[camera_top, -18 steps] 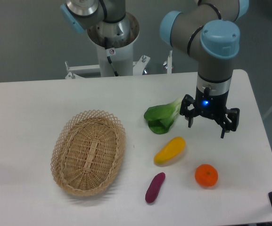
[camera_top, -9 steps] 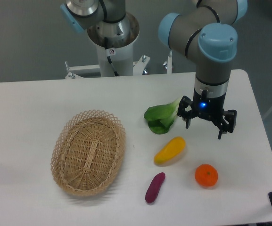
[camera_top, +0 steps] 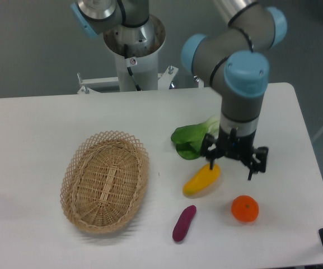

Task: Pick up the sweet potato from the table
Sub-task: 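Lower the open gripper down over the purple sweet potato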

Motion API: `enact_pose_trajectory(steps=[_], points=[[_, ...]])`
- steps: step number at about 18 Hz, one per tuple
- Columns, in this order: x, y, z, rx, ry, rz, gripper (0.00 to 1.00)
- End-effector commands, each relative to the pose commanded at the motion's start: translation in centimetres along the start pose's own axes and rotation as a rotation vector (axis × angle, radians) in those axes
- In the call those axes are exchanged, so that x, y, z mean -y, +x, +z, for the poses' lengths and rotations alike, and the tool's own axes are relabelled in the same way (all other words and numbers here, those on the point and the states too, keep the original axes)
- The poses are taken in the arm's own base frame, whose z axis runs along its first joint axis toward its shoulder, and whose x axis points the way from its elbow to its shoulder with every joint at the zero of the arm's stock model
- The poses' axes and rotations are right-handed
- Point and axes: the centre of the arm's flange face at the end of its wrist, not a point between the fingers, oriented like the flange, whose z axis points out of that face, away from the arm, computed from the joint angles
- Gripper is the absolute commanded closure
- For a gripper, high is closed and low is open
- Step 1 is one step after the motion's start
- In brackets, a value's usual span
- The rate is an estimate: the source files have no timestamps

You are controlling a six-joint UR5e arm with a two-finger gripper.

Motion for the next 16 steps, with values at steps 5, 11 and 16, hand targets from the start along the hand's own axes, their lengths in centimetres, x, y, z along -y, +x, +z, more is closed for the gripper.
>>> enact_pose_trajectory(steps=[5, 11, 16], points=[[1.7, 2.1, 6.0, -0.030, -0.013, 0.053, 0.00], [3.0, 4.7, 9.7, -0.055, -0.024, 0.090, 0.00], [3.7, 6.2, 12.5, -0.058, -0.026, 0.109, 0.00]])
